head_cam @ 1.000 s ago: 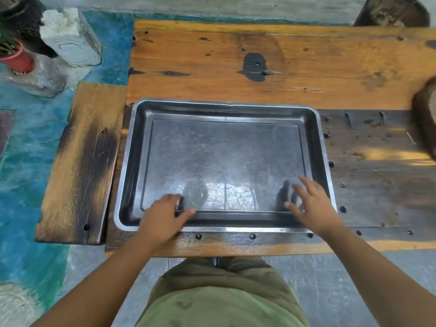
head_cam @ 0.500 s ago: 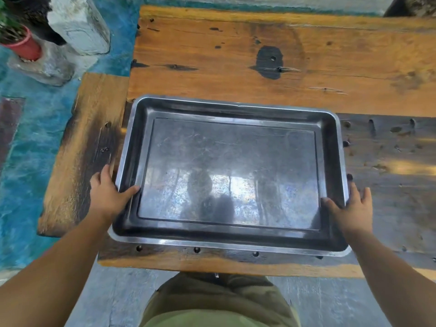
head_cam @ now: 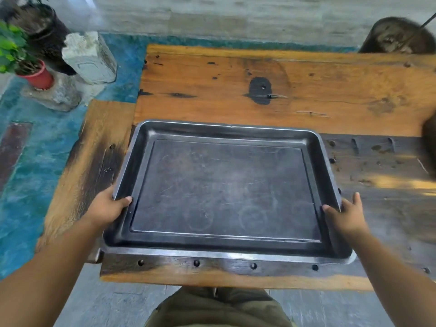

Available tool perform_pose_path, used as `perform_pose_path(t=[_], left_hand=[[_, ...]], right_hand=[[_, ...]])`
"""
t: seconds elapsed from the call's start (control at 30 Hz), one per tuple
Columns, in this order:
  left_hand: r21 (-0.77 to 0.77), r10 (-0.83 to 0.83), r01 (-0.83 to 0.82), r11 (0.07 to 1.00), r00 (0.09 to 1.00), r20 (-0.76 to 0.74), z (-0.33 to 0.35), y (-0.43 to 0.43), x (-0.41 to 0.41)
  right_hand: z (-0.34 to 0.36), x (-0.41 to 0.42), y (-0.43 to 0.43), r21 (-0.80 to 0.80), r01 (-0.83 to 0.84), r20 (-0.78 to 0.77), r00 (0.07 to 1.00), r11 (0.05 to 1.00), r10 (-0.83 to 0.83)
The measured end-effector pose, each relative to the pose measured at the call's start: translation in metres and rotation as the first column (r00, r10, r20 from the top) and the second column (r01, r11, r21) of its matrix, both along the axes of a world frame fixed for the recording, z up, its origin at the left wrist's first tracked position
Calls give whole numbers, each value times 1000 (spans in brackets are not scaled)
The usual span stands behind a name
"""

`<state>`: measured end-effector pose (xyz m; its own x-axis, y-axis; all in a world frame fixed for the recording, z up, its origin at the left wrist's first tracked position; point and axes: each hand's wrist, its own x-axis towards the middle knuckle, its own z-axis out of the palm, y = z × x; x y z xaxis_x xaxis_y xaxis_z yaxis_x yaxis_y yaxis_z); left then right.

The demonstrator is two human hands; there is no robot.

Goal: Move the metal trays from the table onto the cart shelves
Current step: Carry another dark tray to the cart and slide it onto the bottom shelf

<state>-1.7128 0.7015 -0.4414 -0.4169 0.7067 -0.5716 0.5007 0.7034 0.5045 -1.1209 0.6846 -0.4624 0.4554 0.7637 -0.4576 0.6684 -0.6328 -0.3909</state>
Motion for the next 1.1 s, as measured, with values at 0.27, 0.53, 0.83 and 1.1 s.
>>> perform_pose_path(t=[0.27,0.53,0.83,1.1], left_hand=[[65,51,-59,996,990,129,94,16,-34],[174,161,-215,961,946,280,199,-12,-85],[223,460,-564,795,800,384,250,-161,-100],[263,746,-837,480,547,380,269,-383,-55]], right_hand=[[96,-33,34,80,85,-169,983,993,-71],[191,-81,98,165,-44,-326,941,985,96],[245,-168,166,267,-312,-511,756,912,408],[263,-317,134,307,-656,-575,450,690,684]])
